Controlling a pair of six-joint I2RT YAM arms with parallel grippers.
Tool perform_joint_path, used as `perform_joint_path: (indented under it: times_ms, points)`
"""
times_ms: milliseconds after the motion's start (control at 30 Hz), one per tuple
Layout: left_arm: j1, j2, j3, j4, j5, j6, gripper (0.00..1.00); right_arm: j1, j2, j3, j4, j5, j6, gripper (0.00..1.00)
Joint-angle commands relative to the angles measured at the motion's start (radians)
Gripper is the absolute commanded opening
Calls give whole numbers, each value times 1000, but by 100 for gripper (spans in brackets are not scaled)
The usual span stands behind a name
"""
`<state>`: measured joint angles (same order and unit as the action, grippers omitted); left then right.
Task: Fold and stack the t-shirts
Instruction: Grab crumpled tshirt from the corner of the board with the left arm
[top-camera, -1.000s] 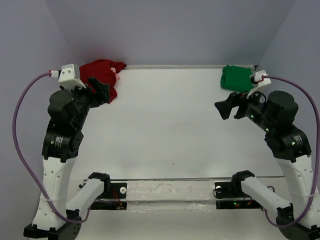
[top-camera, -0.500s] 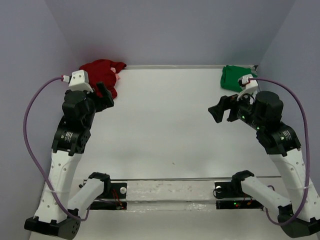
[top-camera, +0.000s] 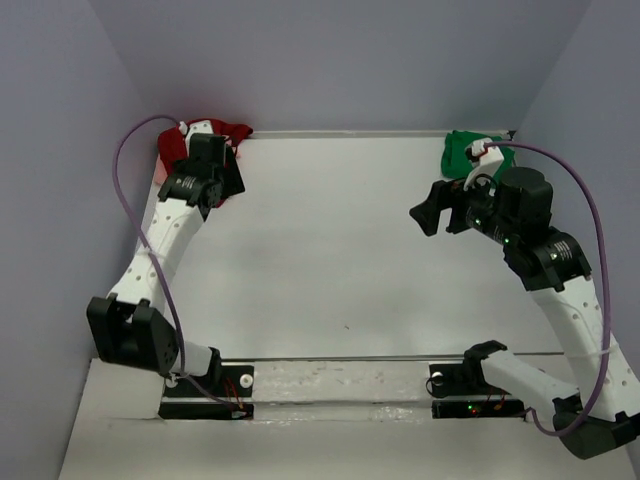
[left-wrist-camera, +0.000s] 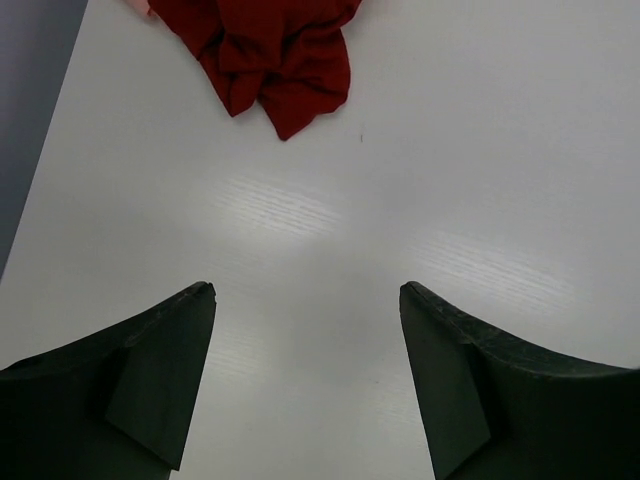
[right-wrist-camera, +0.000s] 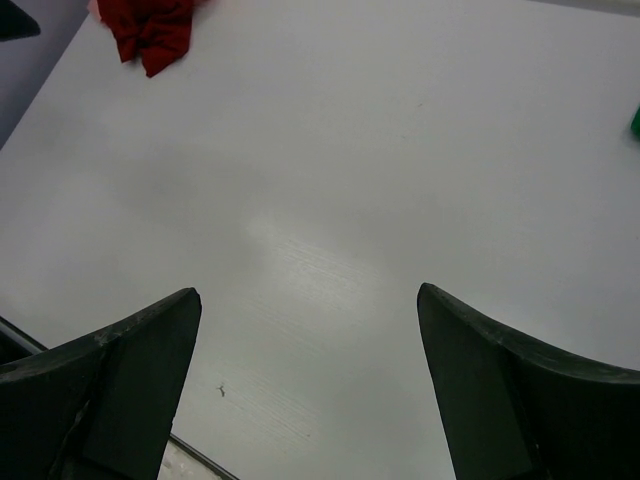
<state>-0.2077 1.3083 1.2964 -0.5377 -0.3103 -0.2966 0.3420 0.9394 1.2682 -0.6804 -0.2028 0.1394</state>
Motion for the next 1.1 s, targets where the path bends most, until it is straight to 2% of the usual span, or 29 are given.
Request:
perform_joint_path:
  times_ms: [0, 133, 200, 267, 367, 467, 700, 800, 900, 1067]
  points:
    - [-1, 150, 217, -62, -131, -29, 84, 12, 1, 45, 35, -9, 9, 94]
    - [51, 415, 369, -79, -174, -32, 81, 22, -14, 37, 30, -1, 6, 94]
    - [79, 475, 398, -59, -139, -26, 79, 22, -20, 34, 31, 5, 3, 94]
    - [128, 570, 464, -73, -106, -35, 73, 22, -22, 33, 27, 6, -1, 94]
    - [158, 660, 553, -99, -119, -32, 72, 22, -16, 34, 24, 9, 0, 94]
    - [241, 788, 682, -171, -90, -39, 71, 22, -7, 36, 25, -6, -1, 94]
    - [284, 874, 794, -196, -33, -15, 72, 22, 16, 33, 38, -29, 8, 94]
    - [287, 888, 796, -185, -7, -9, 72, 22, 25, 34, 38, -32, 6, 94]
    - [287, 876, 782, -173, 22, -3, 72, 22, 30, 30, 41, -30, 6, 95]
    - [292, 799, 670, -79, 151, 19, 75, 22, 47, 28, 47, -44, 12, 94]
